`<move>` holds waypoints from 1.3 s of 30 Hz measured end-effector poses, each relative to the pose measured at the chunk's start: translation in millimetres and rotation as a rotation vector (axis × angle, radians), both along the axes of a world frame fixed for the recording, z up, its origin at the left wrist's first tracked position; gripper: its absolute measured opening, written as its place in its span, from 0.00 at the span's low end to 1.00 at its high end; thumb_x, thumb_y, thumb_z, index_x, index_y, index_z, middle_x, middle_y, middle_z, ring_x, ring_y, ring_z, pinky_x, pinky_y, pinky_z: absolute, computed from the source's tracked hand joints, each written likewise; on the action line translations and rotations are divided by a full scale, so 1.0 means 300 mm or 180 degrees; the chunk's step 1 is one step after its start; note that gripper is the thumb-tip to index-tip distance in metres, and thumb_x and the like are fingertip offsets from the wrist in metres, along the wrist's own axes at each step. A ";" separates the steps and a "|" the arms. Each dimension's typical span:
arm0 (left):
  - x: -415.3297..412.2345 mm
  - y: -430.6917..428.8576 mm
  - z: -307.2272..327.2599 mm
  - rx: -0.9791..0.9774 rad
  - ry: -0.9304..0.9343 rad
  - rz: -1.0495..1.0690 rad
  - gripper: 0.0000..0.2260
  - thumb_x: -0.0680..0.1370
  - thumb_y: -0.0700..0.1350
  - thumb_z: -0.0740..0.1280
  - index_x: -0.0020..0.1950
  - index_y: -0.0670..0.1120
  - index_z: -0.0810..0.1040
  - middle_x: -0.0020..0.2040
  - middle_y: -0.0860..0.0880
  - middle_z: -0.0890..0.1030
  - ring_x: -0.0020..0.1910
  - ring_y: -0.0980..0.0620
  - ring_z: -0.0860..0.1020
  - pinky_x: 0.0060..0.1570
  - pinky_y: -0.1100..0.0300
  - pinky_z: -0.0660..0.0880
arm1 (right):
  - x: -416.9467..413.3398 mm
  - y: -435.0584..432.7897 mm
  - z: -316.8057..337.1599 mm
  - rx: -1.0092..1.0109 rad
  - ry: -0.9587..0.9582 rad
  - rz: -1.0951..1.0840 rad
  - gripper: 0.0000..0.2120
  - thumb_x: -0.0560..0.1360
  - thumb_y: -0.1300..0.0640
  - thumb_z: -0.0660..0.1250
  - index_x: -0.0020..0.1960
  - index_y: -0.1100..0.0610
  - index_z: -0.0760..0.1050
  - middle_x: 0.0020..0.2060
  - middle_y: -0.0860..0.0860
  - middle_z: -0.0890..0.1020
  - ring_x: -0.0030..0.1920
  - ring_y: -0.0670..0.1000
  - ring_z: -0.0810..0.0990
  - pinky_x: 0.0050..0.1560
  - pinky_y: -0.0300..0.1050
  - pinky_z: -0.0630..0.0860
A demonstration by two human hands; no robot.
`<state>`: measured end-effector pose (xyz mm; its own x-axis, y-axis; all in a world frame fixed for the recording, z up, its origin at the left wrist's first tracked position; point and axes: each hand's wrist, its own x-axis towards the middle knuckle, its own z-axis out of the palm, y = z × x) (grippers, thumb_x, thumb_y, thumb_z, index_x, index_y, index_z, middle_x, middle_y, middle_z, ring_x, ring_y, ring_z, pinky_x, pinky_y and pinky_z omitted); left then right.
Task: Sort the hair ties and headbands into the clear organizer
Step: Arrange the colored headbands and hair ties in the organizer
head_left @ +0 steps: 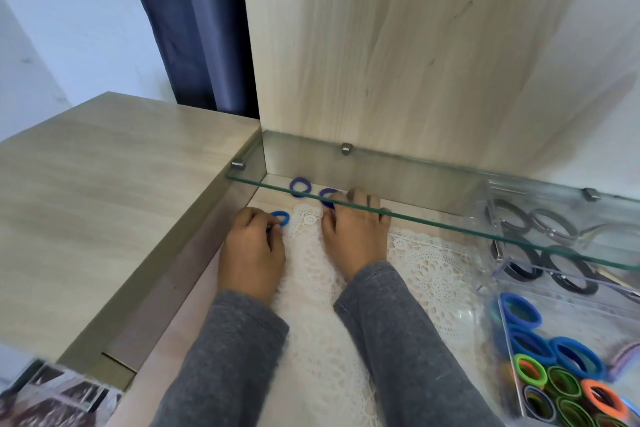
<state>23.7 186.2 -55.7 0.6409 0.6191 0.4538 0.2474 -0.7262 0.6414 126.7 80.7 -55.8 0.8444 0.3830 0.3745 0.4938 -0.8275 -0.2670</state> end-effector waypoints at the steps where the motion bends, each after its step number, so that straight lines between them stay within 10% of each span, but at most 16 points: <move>1: 0.001 -0.006 0.004 0.0041 -0.0050 -0.0145 0.03 0.75 0.36 0.67 0.44 0.40 0.80 0.47 0.48 0.77 0.38 0.54 0.74 0.41 0.61 0.73 | 0.001 -0.001 -0.001 0.0066 -0.0058 -0.0008 0.11 0.76 0.51 0.60 0.55 0.51 0.76 0.51 0.51 0.75 0.52 0.54 0.71 0.53 0.54 0.66; 17: -0.010 -0.053 -0.015 0.0310 0.0022 -0.1487 0.05 0.69 0.37 0.73 0.43 0.45 0.82 0.46 0.54 0.79 0.45 0.57 0.78 0.50 0.63 0.76 | -0.029 -0.156 0.020 0.0532 0.0213 -0.0002 0.08 0.77 0.52 0.63 0.53 0.47 0.78 0.51 0.47 0.78 0.55 0.52 0.69 0.53 0.48 0.64; 24: 0.012 -0.002 -0.003 -0.0003 -0.0003 -0.0856 0.12 0.73 0.33 0.65 0.52 0.46 0.80 0.52 0.53 0.75 0.52 0.57 0.74 0.54 0.73 0.66 | -0.114 -0.168 -0.004 0.0723 0.0086 0.0575 0.04 0.75 0.53 0.65 0.47 0.48 0.79 0.47 0.44 0.78 0.51 0.49 0.69 0.49 0.47 0.61; 39: 0.168 0.053 -0.012 0.0464 0.0819 -0.0435 0.17 0.78 0.44 0.60 0.66 0.49 0.74 0.60 0.45 0.76 0.59 0.43 0.73 0.60 0.45 0.67 | -0.135 -0.166 0.001 0.0563 -0.0085 0.0725 0.07 0.74 0.46 0.63 0.48 0.43 0.79 0.47 0.41 0.76 0.52 0.47 0.67 0.54 0.49 0.60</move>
